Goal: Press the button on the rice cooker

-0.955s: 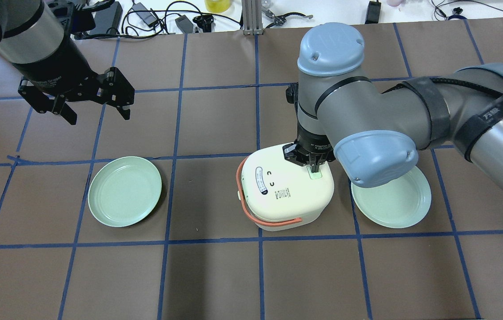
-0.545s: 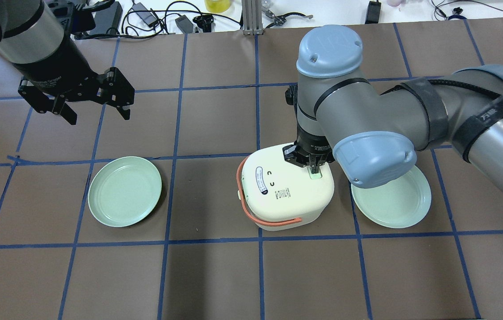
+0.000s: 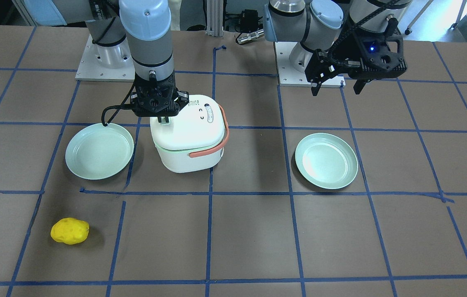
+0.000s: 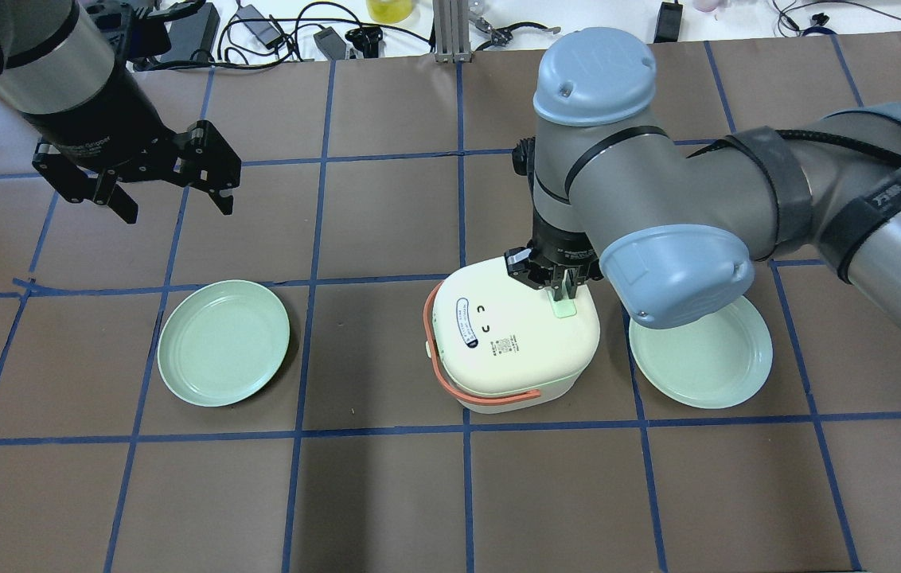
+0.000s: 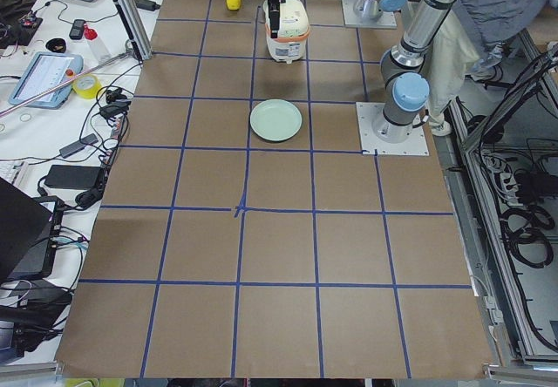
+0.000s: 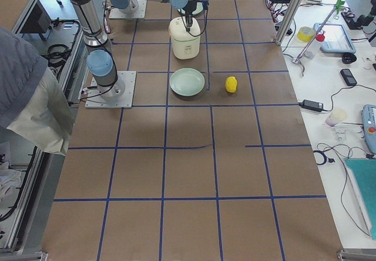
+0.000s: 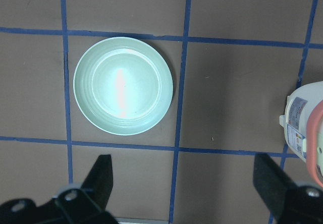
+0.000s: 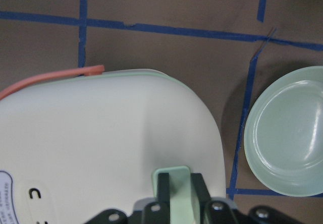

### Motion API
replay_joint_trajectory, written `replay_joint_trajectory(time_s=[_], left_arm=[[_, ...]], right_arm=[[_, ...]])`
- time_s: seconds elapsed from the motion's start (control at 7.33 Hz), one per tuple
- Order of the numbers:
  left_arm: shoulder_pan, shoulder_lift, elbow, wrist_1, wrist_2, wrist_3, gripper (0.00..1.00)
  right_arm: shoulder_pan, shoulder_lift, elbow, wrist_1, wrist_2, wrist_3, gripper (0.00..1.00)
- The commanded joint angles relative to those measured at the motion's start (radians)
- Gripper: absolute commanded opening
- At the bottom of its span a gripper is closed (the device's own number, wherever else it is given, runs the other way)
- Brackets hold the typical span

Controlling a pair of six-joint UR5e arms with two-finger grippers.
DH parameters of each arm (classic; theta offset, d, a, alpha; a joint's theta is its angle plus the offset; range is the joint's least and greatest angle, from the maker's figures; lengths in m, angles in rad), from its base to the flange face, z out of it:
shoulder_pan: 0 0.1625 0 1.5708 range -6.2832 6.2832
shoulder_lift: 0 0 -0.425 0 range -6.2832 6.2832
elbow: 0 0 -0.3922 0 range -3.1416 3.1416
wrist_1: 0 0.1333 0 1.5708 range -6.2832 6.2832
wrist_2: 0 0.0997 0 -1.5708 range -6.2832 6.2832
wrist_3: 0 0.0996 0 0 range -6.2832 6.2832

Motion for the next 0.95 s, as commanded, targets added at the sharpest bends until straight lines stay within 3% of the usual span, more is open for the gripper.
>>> replay_joint_trajectory(time_s=[0.0, 0.27, 0.41, 0.82], left_arm=[[0.0, 0.0, 0.0, 0.0, 0.0, 0.0, 1.0], [0.0, 0.0, 0.0, 0.0, 0.0, -0.001, 1.0], [0.0, 0.0, 0.0, 0.0, 0.0, 0.0, 1.0], [0.0, 0.0, 0.0, 0.0, 0.0, 0.0, 1.0]], right_arm=[[-0.049, 0.001, -0.154, 0.139, -0.026, -0.002, 1.0], [-0.213, -0.001, -0.298, 0.262, 0.047, -0.016, 1.0], [-0.257, -0.001, -0.335, 0.264, 0.067, -0.048, 1.0], [-0.33, -0.002, -0.354, 0.255, 0.089, -0.168, 1.0]])
